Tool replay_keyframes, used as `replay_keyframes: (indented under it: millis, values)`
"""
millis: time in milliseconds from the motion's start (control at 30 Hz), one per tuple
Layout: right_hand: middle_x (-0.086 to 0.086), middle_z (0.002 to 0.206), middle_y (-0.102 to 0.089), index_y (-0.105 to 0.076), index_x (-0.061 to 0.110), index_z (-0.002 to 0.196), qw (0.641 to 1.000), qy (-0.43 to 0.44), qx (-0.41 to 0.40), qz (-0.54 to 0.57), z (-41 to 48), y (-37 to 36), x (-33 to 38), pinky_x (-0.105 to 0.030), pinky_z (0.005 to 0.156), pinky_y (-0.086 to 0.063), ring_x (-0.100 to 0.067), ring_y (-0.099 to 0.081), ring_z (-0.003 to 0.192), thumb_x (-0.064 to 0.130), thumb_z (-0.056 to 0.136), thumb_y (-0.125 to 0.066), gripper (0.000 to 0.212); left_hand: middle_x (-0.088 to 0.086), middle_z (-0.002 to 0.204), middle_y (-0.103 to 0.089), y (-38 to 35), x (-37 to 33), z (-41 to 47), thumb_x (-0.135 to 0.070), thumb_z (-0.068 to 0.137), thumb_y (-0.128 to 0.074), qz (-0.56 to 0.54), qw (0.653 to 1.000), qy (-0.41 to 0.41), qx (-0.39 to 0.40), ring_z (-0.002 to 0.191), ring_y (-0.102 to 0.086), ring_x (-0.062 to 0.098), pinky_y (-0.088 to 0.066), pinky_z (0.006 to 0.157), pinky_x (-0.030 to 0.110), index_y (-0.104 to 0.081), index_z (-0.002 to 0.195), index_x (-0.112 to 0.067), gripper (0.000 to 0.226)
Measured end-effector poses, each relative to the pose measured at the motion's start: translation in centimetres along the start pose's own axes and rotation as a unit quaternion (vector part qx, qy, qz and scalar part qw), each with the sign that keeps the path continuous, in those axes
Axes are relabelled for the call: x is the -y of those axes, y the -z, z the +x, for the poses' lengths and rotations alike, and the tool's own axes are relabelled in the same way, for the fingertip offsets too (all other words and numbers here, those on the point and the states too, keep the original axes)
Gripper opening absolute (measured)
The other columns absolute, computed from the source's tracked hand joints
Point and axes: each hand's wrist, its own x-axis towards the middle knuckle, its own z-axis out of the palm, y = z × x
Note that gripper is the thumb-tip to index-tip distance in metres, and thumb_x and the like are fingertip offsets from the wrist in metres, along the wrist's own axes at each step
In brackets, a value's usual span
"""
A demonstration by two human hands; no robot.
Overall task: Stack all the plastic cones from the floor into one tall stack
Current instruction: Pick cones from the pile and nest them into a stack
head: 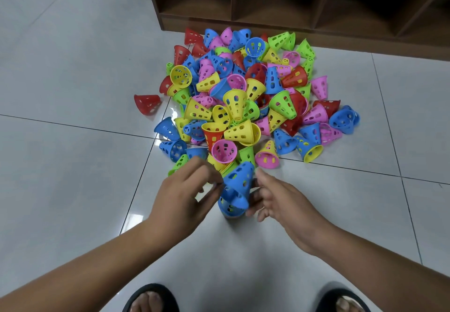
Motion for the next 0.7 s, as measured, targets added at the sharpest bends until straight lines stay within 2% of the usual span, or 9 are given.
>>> replay_keyframes:
  millis: [133, 233, 300, 367, 433, 500, 567, 633, 700]
  values:
    - [-0.011, 0.106, -0.078, -0.076, 0.015, 0.115, 0.999, 0.032, 0.019, -0.032, -0.5, -0.3, 0.7, -0.038, 0.082, -0.053, -0.016, -0.069, 0.088, 0.04, 0.098, -0.068, 0.031, -0.002, 0.111, -0.063, -0.4, 0.2, -0.3, -0.004, 0.093, -0.075, 0.025, 0.997, -0.054, 0.055, 0.097, -0.062, 0.016, -0.055, 0.072, 0.036, -0.061, 0.109, -0.02, 0.027]
    - [-0.007, 0.101, -0.077, -0.078, 0.02, 0.112, 0.997, 0.068, 0.006, -0.038, -0.5, -0.2, 0.9, -0.034, 0.078, -0.051, -0.011, -0.067, 0.085, 0.037, 0.094, -0.077, 0.024, -0.002, 0.116, -0.064, -0.3, 0.7, -0.4, -0.007, 0.092, -0.077, 0.025, 0.995, -0.057, 0.08, 0.102, -0.064, 0.018, -0.057, 0.077, 0.036, -0.059, 0.114, -0.022, 0.032]
    - [-0.005, 0.095, -0.075, -0.076, 0.018, 0.111, 0.995, 0.097, -0.005, -0.033, -0.4, -0.1, 1.2, -0.032, 0.075, -0.051, -0.01, -0.064, 0.081, 0.033, 0.094, -0.076, 0.022, -0.004, 0.119, -0.065, 0.0, 1.3, -0.4, -0.018, 0.097, -0.077, 0.013, 0.995, -0.046, 0.088, 0.105, -0.064, 0.016, -0.057, 0.08, 0.032, -0.06, 0.118, -0.023, 0.027]
    - [-0.004, 0.093, -0.073, -0.073, 0.015, 0.111, 0.991, 0.131, -0.023, -0.034, -0.3, 0.1, 1.4, -0.031, 0.072, -0.052, -0.011, -0.063, 0.079, 0.033, 0.093, -0.075, 0.025, -0.007, 0.12, -0.065, 0.3, 2.2, -0.6, -0.033, 0.099, -0.078, 0.016, 0.995, -0.022, 0.097, 0.106, -0.062, 0.01, -0.055, 0.083, 0.026, -0.064, 0.122, -0.021, 0.029]
    - [-0.012, 0.099, -0.071, -0.071, 0.015, 0.112, 0.983, 0.164, -0.052, -0.06, 0.0, 0.6, 1.6, -0.034, 0.074, -0.053, -0.015, -0.063, 0.083, 0.033, 0.093, -0.073, 0.026, -0.011, 0.119, -0.063, 0.4, 3.5, -1.0, -0.042, 0.097, -0.078, 0.028, 0.994, 0.014, 0.103, 0.104, -0.058, 0.003, -0.052, 0.084, 0.022, -0.065, 0.123, -0.022, 0.036]
    - [-0.008, 0.103, -0.071, -0.07, 0.021, 0.113, 0.972, 0.2, -0.064, -0.109, 0.2, 0.9, 1.5, -0.042, 0.079, -0.056, -0.026, -0.065, 0.092, 0.031, 0.095, -0.076, 0.021, -0.015, 0.115, -0.061, 0.3, 5.3, -1.5, -0.041, 0.095, -0.08, 0.039, 0.992, 0.059, 0.104, 0.102, -0.059, 0.002, -0.055, 0.083, 0.028, -0.064, 0.122, -0.025, 0.035]
    - [0.005, 0.104, -0.071, -0.069, 0.03, 0.114, 0.96, 0.215, -0.062, -0.166, 0.4, 1.0, 1.1, -0.048, 0.083, -0.057, -0.029, -0.063, 0.093, 0.034, 0.092, -0.08, 0.025, -0.017, 0.111, -0.06, 0.0, 7.2, -2.0, -0.039, 0.094, -0.08, 0.055, 0.988, 0.101, 0.101, 0.1, -0.061, 0.006, -0.057, 0.081, 0.034, -0.063, 0.12, -0.029, 0.033]
    - [0.012, 0.106, -0.07, -0.069, 0.036, 0.112, 0.949, 0.217, -0.066, -0.219, 0.3, 1.0, 0.8, -0.043, 0.08, -0.056, -0.021, -0.063, 0.09, 0.034, 0.09, -0.083, 0.026, -0.016, 0.111, -0.059, -0.4, 9.3, -2.5, -0.042, 0.095, -0.078, 0.081, 0.982, 0.137, 0.102, 0.102, -0.062, 0.01, -0.058, 0.082, 0.036, -0.062, 0.12, -0.031, 0.032]
    - [0.014, 0.108, -0.069, -0.069, 0.036, 0.11, 0.941, 0.215, -0.069, -0.25, 0.4, 1.2, 0.4, -0.033, 0.079, -0.056, -0.013, -0.065, 0.094, 0.037, 0.089, -0.083, 0.024, -0.012, 0.116, -0.06, -0.8, 11.4, -3.1, -0.043, 0.095, -0.075, 0.114, 0.972, 0.173, 0.111, 0.107, -0.062, 0.015, -0.058, 0.086, 0.039, -0.062, 0.125, -0.031, 0.035]
